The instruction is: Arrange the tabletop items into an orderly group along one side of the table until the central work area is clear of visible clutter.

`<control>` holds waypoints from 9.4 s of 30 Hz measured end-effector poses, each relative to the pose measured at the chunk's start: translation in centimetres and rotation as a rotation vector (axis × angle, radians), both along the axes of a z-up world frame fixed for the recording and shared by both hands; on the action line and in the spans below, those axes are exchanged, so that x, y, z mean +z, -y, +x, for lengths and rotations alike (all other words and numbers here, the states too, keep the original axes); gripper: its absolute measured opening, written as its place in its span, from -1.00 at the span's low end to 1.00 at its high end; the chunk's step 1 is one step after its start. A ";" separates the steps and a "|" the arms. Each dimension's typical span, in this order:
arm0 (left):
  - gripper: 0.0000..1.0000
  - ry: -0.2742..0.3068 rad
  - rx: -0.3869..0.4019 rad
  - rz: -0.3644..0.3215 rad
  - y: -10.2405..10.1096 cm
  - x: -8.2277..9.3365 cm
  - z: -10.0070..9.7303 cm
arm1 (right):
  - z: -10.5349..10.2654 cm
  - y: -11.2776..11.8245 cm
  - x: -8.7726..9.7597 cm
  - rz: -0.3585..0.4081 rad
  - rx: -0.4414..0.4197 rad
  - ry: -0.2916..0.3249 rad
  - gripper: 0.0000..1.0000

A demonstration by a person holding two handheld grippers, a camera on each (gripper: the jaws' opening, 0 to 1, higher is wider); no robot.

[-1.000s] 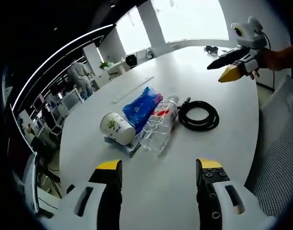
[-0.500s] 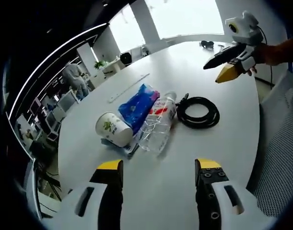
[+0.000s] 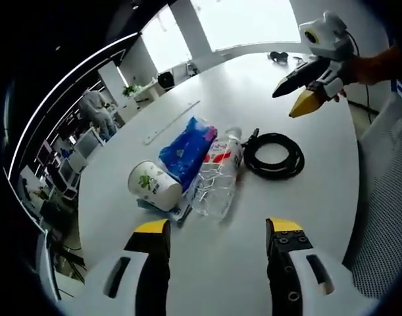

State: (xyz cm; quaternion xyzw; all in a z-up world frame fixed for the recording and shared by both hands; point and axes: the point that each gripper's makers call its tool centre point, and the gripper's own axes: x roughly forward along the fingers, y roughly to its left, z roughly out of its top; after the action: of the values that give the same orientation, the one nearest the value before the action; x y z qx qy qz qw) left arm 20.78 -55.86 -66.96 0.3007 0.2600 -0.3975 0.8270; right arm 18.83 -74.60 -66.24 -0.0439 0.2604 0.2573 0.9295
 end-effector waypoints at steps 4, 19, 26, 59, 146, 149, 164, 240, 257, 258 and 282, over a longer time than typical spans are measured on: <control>0.12 -0.016 0.010 -0.024 0.3 -0.1 0.7 | 0.2 -0.2 -0.6 -0.003 0.006 -0.009 -0.11; 0.09 -0.055 0.007 -0.023 0.9 -0.5 1.8 | 1.7 -0.8 -1.0 -0.001 0.005 -0.010 -0.16; 0.09 -0.071 -0.022 -0.009 1.7 -0.9 2.2 | 2.2 -0.3 -1.2 0.014 -0.012 -0.024 -0.23; 0.06 -0.123 -0.091 0.024 4.5 -2.2 3.4 | 4.1 -1.1 -2.5 0.033 0.004 -0.059 -0.42; -0.24 -0.240 -0.183 0.204 7.1 -6.0 4.8 | 10.1 -1.4 -5.5 0.631 -0.390 -0.383 -0.55; -0.24 -0.240 -0.191 0.208 7.1 -6.1 4.8 | 10.3 -1.6 -5.7 0.655 -0.400 -0.395 -0.51; -0.23 -0.243 -0.196 0.193 7.1 -6.1 4.7 | 10.8 -1.9 -6.3 0.786 -0.472 -0.488 -0.56; -0.15 -0.159 0.060 -0.103 6.3 -3.5 3.4 | 9.3 -8.3 5.0 0.284 0.022 -0.012 -0.62; -0.14 -0.187 0.155 -0.209 6.3 -2.3 3.8 | 8.0 -11.1 6.2 0.205 0.125 0.052 -0.62; -0.14 -0.193 0.164 -0.217 6.2 -2.3 3.8 | 8.0 -11.2 6.3 0.204 0.128 0.055 -0.62; -0.27 -0.126 0.215 -0.274 4.7 -1.7 2.7 | 6.2 -13.2 7.2 0.132 0.239 0.150 -0.57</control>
State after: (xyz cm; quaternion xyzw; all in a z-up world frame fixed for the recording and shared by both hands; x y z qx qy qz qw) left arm 23.51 -60.58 -68.71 0.1303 0.2855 -0.3564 0.8801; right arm 25.02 -61.36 -59.03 -0.0327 0.1656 0.3787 0.9100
